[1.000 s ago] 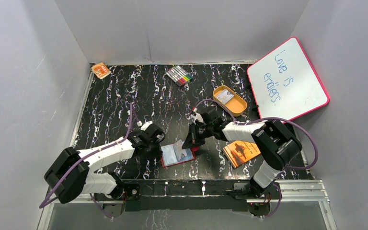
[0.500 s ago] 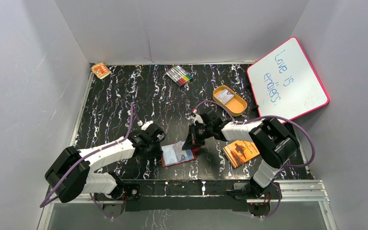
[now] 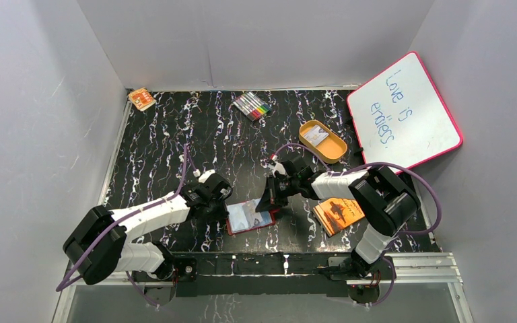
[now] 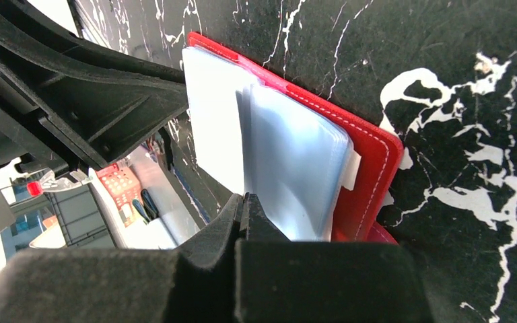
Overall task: Put the credit cards into the card holder
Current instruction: Insert the credit card into the card holder.
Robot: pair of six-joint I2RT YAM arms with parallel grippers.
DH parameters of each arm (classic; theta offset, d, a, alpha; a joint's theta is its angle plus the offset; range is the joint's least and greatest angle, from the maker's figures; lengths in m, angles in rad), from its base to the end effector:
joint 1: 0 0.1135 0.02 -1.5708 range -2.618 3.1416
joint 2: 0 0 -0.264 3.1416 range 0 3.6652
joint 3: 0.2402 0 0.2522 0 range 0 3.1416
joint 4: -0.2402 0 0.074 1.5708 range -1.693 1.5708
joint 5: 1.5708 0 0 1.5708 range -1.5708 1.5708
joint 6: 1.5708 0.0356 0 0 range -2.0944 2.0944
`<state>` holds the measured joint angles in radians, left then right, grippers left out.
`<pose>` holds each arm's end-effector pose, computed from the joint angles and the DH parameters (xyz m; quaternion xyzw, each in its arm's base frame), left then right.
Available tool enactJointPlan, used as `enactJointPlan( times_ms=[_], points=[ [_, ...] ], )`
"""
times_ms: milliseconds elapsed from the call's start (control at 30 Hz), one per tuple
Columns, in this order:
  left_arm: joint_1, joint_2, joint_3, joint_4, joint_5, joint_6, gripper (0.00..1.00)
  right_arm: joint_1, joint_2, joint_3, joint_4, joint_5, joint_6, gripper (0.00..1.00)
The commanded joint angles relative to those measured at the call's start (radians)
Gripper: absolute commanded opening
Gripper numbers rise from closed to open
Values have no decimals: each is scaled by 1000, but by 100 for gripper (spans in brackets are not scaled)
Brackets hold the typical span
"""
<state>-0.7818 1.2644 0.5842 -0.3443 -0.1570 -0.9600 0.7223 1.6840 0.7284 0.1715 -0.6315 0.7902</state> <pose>0.1638 -0.1548 0.1645 -0.1065 0.9543 -0.1571 0.2310 0.2209 0.2226 0.1378 -0.0891 0.8815 0.4586 0.0682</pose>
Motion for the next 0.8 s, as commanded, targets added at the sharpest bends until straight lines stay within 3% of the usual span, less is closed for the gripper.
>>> enactJointPlan(
  times_ms=[0, 767],
  points=[
    [3, 33, -37, -44, 11, 10, 22, 10, 16, 12, 51, -19, 12, 0],
    [3, 49, -49, -22, 41, 2, 20, 18, 57, -26, 146, 37, 49, 0]
  ],
)
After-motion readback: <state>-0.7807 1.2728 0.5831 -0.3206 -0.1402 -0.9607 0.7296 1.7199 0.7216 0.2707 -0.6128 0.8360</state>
